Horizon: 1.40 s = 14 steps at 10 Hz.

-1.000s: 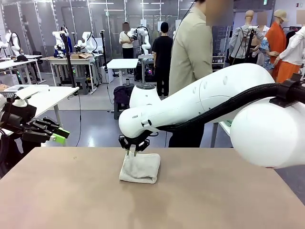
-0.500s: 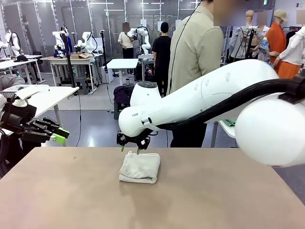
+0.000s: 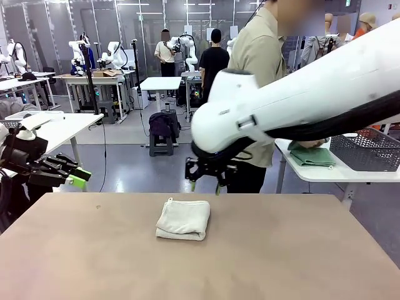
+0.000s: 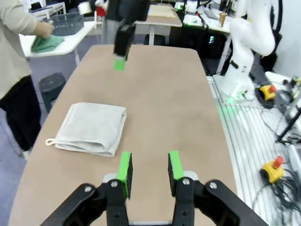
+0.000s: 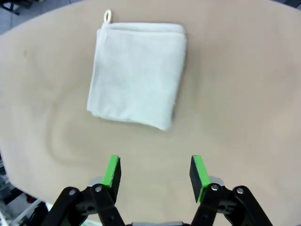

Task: Fold the towels and place them in the basket.
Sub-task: When a person lays out a Towel with hook on the table, fold it in half twice, then place the folded Towel with hook on the right side of the table.

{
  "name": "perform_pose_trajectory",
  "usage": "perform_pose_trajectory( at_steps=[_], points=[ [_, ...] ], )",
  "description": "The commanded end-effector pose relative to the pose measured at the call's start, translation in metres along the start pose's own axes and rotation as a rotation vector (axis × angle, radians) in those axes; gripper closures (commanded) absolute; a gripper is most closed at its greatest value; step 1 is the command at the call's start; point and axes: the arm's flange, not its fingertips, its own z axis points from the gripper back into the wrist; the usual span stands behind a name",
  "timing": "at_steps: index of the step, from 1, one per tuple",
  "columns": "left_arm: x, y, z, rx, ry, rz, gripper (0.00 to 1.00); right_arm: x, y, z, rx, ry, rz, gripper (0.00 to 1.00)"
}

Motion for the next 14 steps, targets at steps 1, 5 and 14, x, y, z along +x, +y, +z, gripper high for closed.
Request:
perform_pose_trajectory(
  at_steps=[1,5,14],
  points=[
    [0.001,-0.001,0.003,-0.012,-0.006,-0.018,0.58,-0.024,-0.027,0.021,0.047,-0.029,0.007,0.26],
    [0.001,-0.001,0.003,-0.012,-0.006,-0.018,0.58,-0.025,-0.033,0.039,0.026,-0.035,-0.004,0.26],
    [0.001,-0.001,0.003,-0.012,-0.006,-0.018,0.58,-0.025,-0.033,0.039,0.026,-0.035,-0.004,0.26]
  ],
)
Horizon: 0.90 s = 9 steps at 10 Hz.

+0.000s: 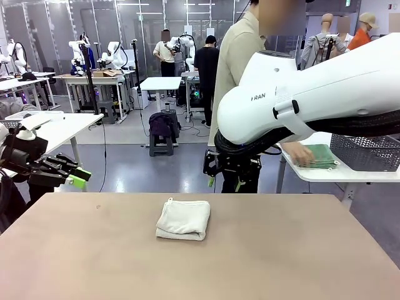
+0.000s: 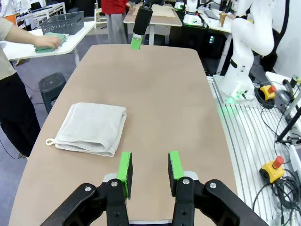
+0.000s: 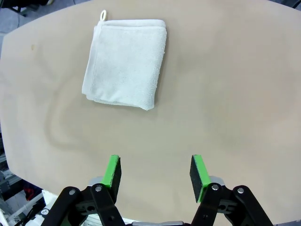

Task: Fold the towels and place them in the basket.
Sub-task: Place the folded Towel with hook on the right side of the table.

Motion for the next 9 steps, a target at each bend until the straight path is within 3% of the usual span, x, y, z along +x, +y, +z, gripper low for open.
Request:
perform_pose_trajectory(
  at_steps=[1,5,9],
  points=[
    [0.001,-0.001,0.003,-0.012,-0.006,-0.017,0.58,0.000,0.002,-0.001,-0.001,0.002,-0.022,0.26],
    [0.001,-0.001,0.003,-0.012,-0.006,-0.017,0.58,0.000,0.000,0.000,-0.001,0.000,-0.001,0.26],
    [0.001,-0.001,0.003,-0.012,-0.006,-0.017,0.58,0.037,-0.005,-0.054,0.017,0.045,-0.063,0.26]
  ],
)
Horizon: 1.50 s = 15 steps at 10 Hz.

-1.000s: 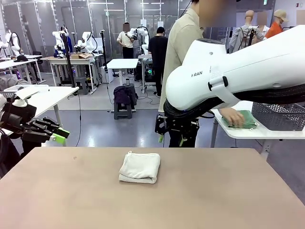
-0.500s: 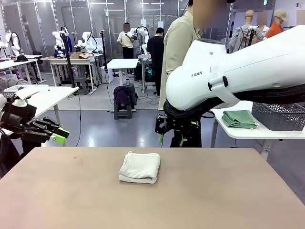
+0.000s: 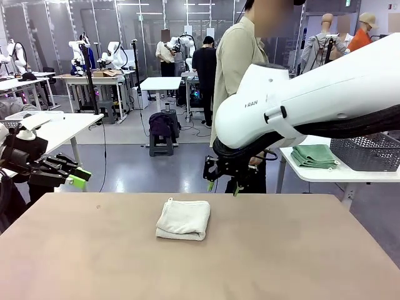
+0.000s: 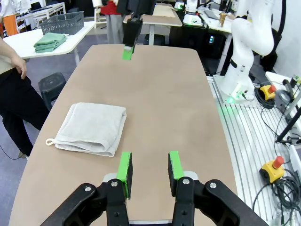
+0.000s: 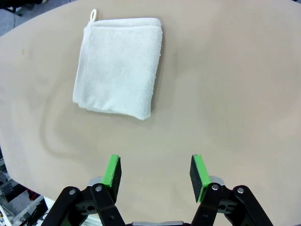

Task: Fold the towels and place them in the basket.
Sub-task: Place the folded Towel with hook on the right side of the table.

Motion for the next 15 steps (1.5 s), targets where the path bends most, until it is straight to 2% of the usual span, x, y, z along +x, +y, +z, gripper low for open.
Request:
perform_pose_trajectory(
  at_steps=[1,4,6,8,15],
  points=[
    [0.001,-0.001,0.003,-0.012,-0.006,-0.017,0.58,0.023,0.000,-0.028,0.022,0.001,-0.030,0.26],
    [0.001,-0.001,0.003,-0.012,-0.006,-0.017,0.58,0.048,-0.007,-0.075,0.049,0.050,-0.072,0.26],
    [0.001,-0.001,0.003,-0.012,-0.006,-0.017,0.58,0.062,-0.010,-0.111,0.070,0.117,-0.087,0.26],
    [0.001,-0.001,0.003,-0.012,-0.006,-0.017,0.58,0.068,-0.009,-0.135,0.088,0.117,-0.114,0.26],
    [0.001,-0.001,0.003,-0.012,-0.006,-0.017,0.58,0.081,-0.001,-0.177,0.100,0.132,-0.161,0.26]
  ],
)
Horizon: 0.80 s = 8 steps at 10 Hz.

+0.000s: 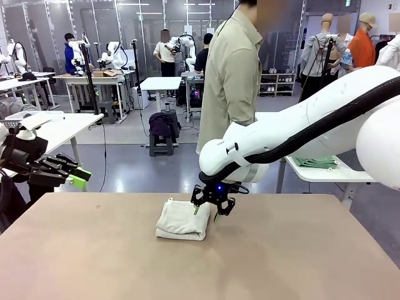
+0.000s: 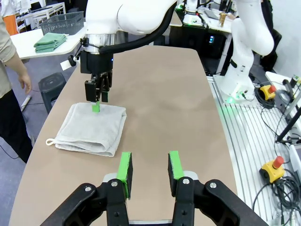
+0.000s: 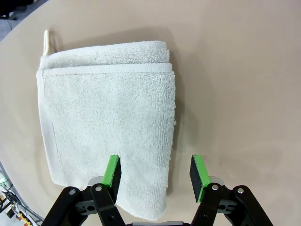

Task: Fold the towels and place them in the basket.
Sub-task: Place the folded Towel with hook on the right side of the table.

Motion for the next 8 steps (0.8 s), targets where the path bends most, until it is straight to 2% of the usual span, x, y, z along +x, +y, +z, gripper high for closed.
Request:
perform_pose_trajectory(
  at_steps=[1,3,4,5,6,7,8],
  points=[
    [0.0010,-0.0005,0.0025,-0.012,-0.006,-0.017,0.58,0.0041,0.0042,-0.0077,0.014,-0.031,-0.008,0.26],
    [0.0010,-0.0005,0.0025,-0.012,-0.006,-0.017,0.58,0.0031,0.0036,-0.0138,0.014,-0.053,0.011,0.26],
    [0.0010,-0.0005,0.0025,-0.012,-0.006,-0.017,0.58,0.0027,0.0038,-0.0141,0.019,-0.048,0.016,0.46],
    [0.0010,-0.0005,0.0025,-0.012,-0.006,-0.017,0.58,0.0025,0.0038,-0.0137,0.018,-0.043,0.014,0.46],
    [0.0010,-0.0005,0.0025,-0.012,-0.006,-0.017,0.58,0.0022,0.0039,-0.0123,0.018,-0.044,0.022,0.66],
    [0.0010,-0.0005,0.0025,-0.012,-0.006,-0.017,0.58,0.0029,0.0036,-0.0127,0.021,-0.039,0.030,0.51],
    [0.0010,-0.0005,0.0025,-0.012,-0.006,-0.017,0.58,0.0039,0.0039,-0.0126,0.019,-0.033,0.033,0.86]
  ],
)
